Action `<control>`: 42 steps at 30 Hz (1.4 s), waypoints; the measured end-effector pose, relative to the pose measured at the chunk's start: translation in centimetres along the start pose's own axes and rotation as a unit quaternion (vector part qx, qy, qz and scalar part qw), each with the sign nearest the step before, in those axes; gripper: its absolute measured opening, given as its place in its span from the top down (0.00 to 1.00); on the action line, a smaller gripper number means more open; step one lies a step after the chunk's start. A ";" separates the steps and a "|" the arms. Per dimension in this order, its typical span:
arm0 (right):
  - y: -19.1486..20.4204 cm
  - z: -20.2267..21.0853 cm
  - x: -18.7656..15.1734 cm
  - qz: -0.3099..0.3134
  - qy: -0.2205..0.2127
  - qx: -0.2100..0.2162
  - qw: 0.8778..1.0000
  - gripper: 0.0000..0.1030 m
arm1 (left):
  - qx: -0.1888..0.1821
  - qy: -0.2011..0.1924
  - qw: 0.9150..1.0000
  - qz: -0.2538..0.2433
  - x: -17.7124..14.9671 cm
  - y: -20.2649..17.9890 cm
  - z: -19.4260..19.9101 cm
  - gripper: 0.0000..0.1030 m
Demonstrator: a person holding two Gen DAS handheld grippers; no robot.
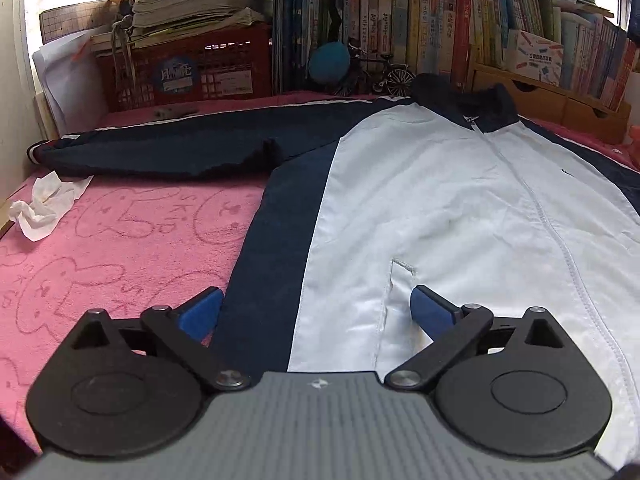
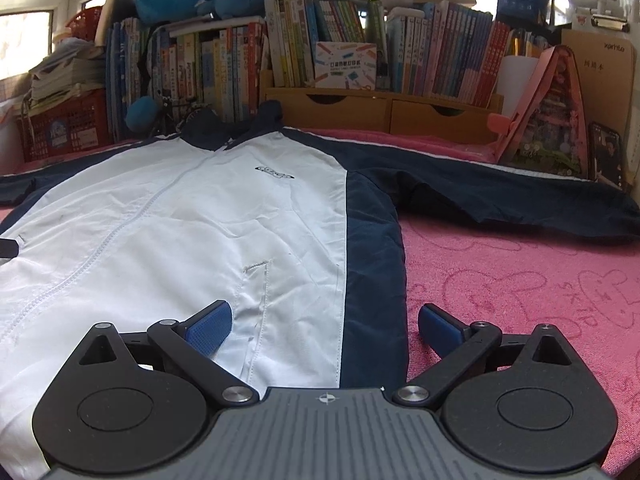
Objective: Fold clothes
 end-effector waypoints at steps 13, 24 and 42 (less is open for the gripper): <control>5.2 10.6 -3.3 0.095 0.079 0.121 0.985 0.02 | -0.022 0.078 0.990 -0.112 -4.9 -2.5 9.7 0.02; 10.0 12.6 -5.1 0.150 0.082 0.163 0.972 0.02 | -0.021 0.114 0.988 -0.100 -8.1 -2.3 11.3 0.02; 7.5 13.7 -5.2 0.126 0.094 0.090 0.983 0.02 | -0.057 0.101 0.991 -0.063 -7.9 -2.7 11.3 0.01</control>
Point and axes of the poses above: each gripper's, at about its wrist camera, not at the fingertips, and z roughly against the way its jaws point, y to its left, x to its top, the point moved 4 cm from there along -z, roughly the way its jaws point, and after that the axes turned 10 degrees about z, right-handed, at the moved point
